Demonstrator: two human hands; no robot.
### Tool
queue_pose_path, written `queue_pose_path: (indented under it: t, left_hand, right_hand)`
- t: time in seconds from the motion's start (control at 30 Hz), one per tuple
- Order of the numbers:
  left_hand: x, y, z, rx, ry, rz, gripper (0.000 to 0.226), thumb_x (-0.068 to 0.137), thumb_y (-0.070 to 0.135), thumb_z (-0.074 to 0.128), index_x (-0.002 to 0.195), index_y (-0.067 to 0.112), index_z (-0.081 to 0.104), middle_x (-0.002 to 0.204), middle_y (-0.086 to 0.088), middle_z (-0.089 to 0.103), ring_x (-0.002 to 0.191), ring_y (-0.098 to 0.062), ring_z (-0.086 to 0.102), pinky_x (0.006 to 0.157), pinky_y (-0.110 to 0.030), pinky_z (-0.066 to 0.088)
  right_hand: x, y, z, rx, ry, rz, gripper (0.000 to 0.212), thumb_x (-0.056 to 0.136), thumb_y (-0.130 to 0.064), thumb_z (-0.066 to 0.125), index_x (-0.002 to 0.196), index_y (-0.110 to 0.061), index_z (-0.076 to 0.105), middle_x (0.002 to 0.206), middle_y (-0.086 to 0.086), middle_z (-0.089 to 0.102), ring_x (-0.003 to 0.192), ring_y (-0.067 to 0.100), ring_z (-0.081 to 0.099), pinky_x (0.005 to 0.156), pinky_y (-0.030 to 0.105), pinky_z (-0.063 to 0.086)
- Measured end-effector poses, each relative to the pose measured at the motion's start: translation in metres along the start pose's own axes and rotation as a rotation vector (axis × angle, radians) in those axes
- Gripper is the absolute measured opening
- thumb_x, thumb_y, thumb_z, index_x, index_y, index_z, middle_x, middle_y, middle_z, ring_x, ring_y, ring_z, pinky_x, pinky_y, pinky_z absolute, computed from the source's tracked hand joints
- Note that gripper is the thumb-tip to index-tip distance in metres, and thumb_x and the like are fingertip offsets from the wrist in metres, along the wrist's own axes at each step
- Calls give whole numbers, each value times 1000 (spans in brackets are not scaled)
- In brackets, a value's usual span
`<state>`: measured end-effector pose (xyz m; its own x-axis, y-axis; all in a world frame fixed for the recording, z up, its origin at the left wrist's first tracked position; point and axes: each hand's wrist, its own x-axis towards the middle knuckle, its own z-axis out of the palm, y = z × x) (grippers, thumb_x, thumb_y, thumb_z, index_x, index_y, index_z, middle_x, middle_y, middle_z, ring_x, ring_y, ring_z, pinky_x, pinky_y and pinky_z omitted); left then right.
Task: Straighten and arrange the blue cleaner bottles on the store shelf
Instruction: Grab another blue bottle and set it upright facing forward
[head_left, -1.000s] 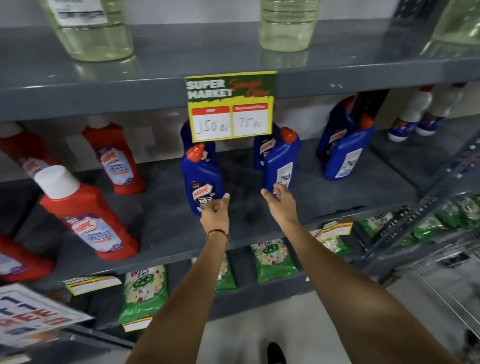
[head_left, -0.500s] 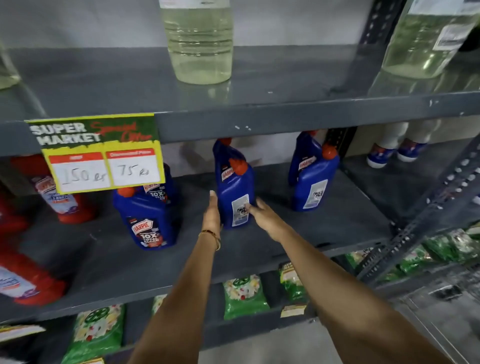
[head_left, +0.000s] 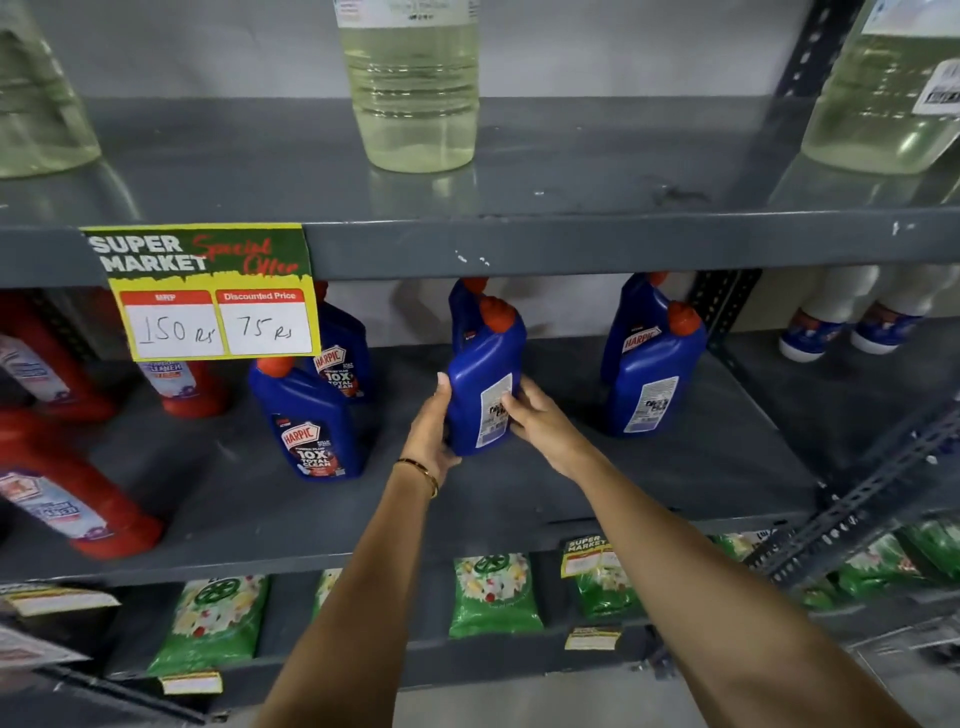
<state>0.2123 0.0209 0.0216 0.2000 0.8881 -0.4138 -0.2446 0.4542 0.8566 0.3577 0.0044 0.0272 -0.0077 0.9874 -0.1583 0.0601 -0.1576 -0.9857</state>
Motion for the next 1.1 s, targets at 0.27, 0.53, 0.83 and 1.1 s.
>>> queue_pose_path:
  t: [0.27,0.53,0.83,1.1]
  left_hand:
    - [-13,5,-12,3,-244,-11,82,44,78,65,112,33,59,117,2,63,102,-20,66,73,-36,57]
    - [-25,-1,0,-27,-321,-13,85,57,70,58,126,22,52,125,-7,59,117,-26,55,96,-45,48]
    - [-31,1,20,-66,-376,13,74,57,72,56,113,24,61,128,-9,60,116,-28,56,94,-50,46]
    - [-27,8,12,-136,-195,-27,73,52,78,54,96,19,54,103,-12,65,100,-29,64,67,-40,58]
  right_hand:
    - [-7,-25,-11,46,-135,-49,54,89,-13,50,135,-38,36,122,-4,61,119,13,53,102,34,40]
    - [-20,-23,-13,-139,-192,-87,91,59,-22,79,135,-42,32,130,-6,54,119,12,51,103,39,40]
    - [-26,-23,4,-311,28,-189,91,51,-35,85,127,-26,37,117,-5,57,107,16,57,92,37,48]
    - [-27,-19,0,-225,67,-183,60,57,-16,81,107,-30,50,112,-1,59,102,17,58,83,31,52]
